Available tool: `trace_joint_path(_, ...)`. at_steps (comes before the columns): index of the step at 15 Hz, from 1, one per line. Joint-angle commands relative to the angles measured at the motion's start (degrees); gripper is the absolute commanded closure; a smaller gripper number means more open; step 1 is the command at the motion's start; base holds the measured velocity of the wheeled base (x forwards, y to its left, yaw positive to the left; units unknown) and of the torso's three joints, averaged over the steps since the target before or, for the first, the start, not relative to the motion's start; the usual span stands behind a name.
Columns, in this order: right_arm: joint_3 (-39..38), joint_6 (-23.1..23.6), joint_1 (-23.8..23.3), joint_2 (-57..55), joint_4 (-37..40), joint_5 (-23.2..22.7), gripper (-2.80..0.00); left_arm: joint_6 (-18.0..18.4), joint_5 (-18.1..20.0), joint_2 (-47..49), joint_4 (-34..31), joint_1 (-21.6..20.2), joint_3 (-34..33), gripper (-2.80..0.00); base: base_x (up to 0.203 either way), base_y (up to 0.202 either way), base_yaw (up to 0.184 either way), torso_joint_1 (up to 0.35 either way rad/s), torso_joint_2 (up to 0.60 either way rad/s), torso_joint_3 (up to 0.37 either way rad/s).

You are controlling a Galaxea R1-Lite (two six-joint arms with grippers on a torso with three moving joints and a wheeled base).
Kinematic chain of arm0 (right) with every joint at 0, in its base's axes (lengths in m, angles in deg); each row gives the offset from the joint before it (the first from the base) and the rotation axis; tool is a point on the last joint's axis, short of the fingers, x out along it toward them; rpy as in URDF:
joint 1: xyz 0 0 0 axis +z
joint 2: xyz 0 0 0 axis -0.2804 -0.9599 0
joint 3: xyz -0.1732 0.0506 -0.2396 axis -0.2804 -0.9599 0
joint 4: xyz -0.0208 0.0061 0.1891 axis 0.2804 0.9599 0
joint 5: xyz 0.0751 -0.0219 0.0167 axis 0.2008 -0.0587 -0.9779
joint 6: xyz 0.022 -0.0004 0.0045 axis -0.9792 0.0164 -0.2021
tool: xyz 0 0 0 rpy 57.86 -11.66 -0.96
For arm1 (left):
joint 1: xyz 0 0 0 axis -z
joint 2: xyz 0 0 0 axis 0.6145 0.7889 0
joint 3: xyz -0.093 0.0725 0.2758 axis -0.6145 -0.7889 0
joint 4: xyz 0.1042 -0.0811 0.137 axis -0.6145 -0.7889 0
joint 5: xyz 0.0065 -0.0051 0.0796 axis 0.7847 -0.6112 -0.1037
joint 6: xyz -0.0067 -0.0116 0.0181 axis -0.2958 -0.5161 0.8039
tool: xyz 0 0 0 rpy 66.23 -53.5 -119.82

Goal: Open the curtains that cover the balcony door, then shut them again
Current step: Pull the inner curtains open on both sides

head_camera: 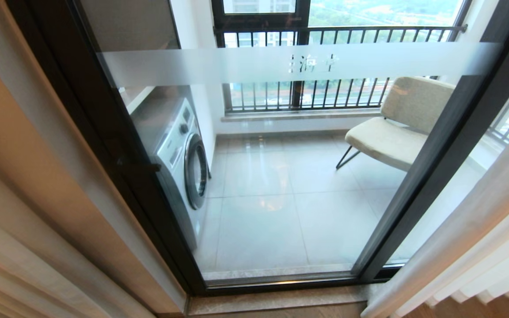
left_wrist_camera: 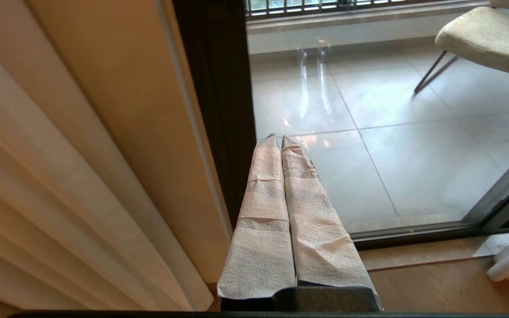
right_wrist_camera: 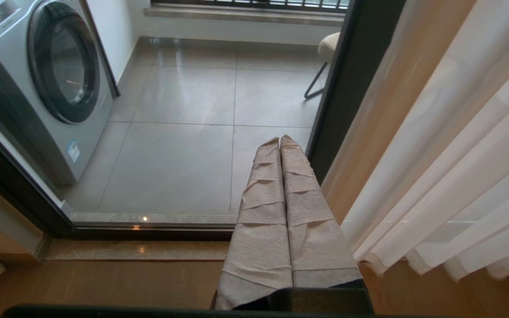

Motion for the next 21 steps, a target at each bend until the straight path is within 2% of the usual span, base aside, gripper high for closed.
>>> trace_joint_path(1,0.00,0.04,0.09,-0.07,0.02,0.00,0.00,0.03,0.05,-0.10,0.10,-0.03,-0.01,0.00,0.001,-0.094,0.004,0.002,0.00,0.004)
trace_joint_path(21,0.00,0.04,0.03,-0.07,0.02,-0.08,0.00,0.03,-0.03,-0.10,0.10,-0.03,-0.01,0.00,0.000,-0.189,0.000,0.003,0.00,0.003)
